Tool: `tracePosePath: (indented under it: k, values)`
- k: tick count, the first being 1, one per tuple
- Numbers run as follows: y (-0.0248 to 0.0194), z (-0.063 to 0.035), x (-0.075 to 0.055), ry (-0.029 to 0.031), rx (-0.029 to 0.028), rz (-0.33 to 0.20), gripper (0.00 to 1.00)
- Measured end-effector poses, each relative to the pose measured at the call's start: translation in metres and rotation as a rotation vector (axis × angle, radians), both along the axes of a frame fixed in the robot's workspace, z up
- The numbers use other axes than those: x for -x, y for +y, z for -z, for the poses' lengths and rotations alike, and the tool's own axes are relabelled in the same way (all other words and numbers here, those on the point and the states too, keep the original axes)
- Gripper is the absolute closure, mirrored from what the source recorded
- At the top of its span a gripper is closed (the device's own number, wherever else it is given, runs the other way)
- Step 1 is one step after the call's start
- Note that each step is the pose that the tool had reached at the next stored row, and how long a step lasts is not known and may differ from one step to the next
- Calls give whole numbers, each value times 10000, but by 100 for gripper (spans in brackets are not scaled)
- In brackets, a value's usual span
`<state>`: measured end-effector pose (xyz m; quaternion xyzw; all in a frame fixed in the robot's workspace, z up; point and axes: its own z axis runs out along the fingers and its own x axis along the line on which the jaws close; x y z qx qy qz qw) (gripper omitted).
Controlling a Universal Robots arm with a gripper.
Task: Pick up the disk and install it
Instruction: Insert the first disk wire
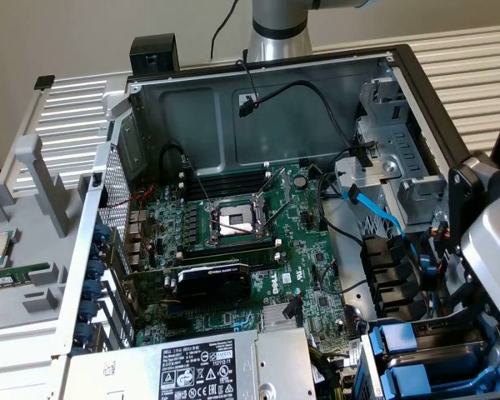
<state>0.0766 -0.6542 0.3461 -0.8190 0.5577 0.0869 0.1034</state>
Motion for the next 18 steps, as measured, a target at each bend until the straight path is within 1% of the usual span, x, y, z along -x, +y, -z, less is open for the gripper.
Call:
tracePosePath:
  k: [1,4,10,12,14,15,16,18]
  values:
    - [2,-6,0,0,28,0,83]
    - [16,-37,0,0,161,1,83]
    - [30,-171,0,0,428,20,83]
    - [30,-194,0,0,536,34,83]
    - [30,-195,0,2,667,66,83]
    - [30,-196,0,3,723,89,83]
    - [30,-195,0,4,747,104,83]
    - [30,-195,0,4,748,105,83]
